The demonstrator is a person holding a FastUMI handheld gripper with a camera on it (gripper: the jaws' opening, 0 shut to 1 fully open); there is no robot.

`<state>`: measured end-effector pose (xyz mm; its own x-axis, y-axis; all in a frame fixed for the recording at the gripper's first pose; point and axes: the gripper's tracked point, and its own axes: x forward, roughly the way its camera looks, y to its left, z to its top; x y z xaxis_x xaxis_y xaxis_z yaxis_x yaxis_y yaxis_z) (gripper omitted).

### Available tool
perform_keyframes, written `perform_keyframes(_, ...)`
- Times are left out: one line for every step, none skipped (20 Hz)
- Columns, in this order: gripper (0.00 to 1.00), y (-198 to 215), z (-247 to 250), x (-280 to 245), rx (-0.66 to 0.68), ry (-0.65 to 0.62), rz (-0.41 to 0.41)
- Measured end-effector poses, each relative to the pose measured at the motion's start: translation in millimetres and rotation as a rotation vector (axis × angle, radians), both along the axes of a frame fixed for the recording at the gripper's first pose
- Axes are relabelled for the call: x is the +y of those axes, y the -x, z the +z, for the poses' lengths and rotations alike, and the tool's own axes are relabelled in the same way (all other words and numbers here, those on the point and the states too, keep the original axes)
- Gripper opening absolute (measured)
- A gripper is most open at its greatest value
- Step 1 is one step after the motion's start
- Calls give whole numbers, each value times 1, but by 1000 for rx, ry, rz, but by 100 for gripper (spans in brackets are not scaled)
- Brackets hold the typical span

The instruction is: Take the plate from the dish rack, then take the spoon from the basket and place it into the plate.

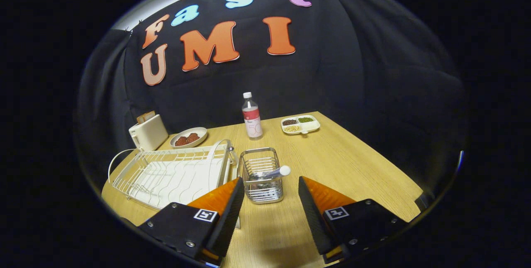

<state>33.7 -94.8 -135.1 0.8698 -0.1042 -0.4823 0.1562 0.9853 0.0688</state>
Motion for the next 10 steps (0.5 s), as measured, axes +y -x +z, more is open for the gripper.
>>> perform_keyframes(76,-5,1,-3,-14,6,-12)
perform_keyframes(72,-9,2,-7,-28,15,-24)
perform_keyframes(69,-14,1,-8,-34,19,-27)
perform_keyframes(60,-15,-1,-7,-31,15,-25)
perform_keyframes(54,-16,-2,-3,-25,2,-18)
perform_keyframes(44,-19,-5,1,-20,-9,-12)
perform_keyframes(40,-20,-8,3,-18,-16,-9)
perform_keyframes(31,-22,-9,4,-13,-19,-9)
perform_keyframes(27,-23,-9,7,-27,-28,-4)
perform_keyframes(19,-26,-4,13,-51,-48,8)
